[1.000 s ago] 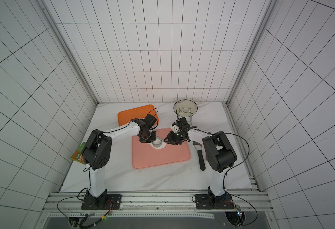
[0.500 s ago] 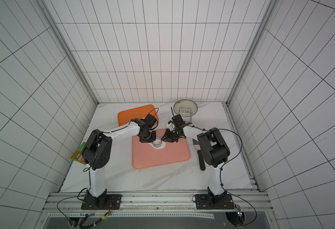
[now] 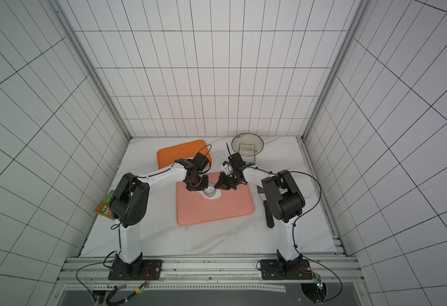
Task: Roll out the dumpling wrappers from the dough
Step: Press the dumpling wrapper on the work surface.
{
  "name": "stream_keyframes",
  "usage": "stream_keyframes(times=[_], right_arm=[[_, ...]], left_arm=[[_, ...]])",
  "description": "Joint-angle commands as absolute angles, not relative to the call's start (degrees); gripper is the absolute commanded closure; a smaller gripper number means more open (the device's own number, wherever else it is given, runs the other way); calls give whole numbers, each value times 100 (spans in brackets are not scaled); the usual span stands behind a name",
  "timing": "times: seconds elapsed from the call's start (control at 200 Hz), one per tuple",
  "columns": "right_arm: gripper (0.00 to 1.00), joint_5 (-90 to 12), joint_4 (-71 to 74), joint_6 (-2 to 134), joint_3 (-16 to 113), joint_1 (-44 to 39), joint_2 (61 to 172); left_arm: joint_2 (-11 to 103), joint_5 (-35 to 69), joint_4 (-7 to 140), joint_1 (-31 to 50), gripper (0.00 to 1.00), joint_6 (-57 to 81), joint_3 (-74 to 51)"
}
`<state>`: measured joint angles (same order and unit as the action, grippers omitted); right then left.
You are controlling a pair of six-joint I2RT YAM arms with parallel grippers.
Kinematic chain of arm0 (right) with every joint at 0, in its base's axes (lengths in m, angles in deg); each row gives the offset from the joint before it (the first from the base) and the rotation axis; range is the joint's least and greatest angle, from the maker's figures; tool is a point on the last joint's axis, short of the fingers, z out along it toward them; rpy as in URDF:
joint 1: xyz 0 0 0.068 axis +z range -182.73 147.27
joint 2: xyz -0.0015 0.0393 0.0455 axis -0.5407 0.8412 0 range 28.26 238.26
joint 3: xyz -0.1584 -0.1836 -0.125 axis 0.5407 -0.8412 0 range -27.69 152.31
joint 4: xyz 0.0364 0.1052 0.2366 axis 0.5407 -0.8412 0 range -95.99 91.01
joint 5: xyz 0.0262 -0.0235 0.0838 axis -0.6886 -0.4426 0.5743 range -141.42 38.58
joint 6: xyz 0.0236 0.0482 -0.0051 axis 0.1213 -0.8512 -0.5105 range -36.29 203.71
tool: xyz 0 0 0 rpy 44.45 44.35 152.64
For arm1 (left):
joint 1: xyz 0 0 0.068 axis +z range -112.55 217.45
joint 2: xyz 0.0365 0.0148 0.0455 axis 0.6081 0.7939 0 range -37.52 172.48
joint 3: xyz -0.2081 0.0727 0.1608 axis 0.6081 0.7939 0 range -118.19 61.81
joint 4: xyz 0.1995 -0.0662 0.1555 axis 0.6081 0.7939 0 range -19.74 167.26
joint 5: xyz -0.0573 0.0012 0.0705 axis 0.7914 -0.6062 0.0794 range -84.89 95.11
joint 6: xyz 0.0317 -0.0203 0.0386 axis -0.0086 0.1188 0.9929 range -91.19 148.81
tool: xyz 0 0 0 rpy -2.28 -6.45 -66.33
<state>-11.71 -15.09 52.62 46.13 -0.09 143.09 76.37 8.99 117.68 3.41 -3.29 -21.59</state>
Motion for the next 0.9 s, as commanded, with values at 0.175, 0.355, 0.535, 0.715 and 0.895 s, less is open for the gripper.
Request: stream_keyframes(times=[0.175, 0.355, 0.535, 0.715, 0.895], right_arm=[[97, -1393, -1446, 5200, 4202, -43, 14722], [97, -1397, -1433, 5207, 4188, -74, 14668], [88, -1345, -1558, 5230, 4457, -81, 14375], [82, -1267, -1680, 5292, 4707, -83, 14045], [78, -1248, -1684, 5303, 4665, -108, 13710]], left_arm=[[7768, 924, 11772, 287, 100, -336, -1872], [7736, 962, 11759, 284, 100, -345, -1861], [7729, 792, 11918, 240, 100, -301, -2048], [7705, 637, 12103, 138, 100, -284, -2292], [7720, 596, 12201, 93, 100, -266, -2471]])
